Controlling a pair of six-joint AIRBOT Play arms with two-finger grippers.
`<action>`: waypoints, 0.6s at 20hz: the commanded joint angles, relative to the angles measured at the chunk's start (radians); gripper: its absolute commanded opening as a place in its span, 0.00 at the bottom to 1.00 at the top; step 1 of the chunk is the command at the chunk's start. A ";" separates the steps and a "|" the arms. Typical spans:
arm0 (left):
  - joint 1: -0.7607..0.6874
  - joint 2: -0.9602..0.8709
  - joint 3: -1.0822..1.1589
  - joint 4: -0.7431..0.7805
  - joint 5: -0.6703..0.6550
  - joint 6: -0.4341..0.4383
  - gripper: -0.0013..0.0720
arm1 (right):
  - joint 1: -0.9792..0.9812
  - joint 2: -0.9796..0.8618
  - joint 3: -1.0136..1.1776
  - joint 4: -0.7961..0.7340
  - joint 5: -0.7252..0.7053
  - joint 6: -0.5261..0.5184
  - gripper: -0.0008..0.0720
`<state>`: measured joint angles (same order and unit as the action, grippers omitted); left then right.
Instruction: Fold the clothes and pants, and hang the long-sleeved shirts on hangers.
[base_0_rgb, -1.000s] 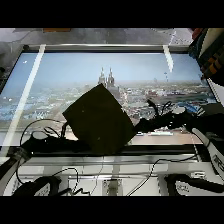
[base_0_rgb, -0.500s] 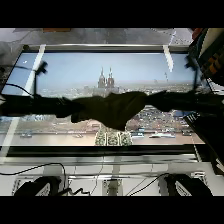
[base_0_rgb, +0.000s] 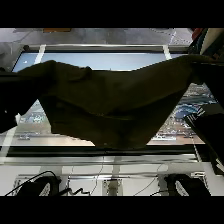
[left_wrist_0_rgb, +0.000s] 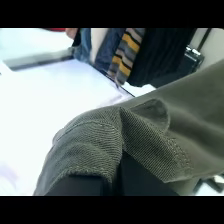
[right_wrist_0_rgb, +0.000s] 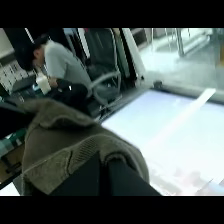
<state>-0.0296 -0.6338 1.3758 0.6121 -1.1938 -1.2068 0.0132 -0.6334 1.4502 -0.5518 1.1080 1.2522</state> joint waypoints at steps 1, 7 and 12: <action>0.000 -0.013 -0.004 0.141 -0.147 -0.179 0.05 | 0.000 -0.028 0.022 -0.142 0.024 0.113 0.04; -0.095 -0.291 -0.226 0.166 0.044 -0.145 0.06 | 0.000 -0.370 -0.136 -0.183 0.021 0.150 0.04; -0.167 -0.668 -0.251 0.089 0.489 0.016 0.06 | 0.000 -0.724 -0.165 -0.169 -0.217 0.150 0.04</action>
<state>-0.1658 -1.1213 1.1477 0.7532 -0.9604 -1.2781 0.0132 -1.1843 1.3041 -0.7265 1.0241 1.3968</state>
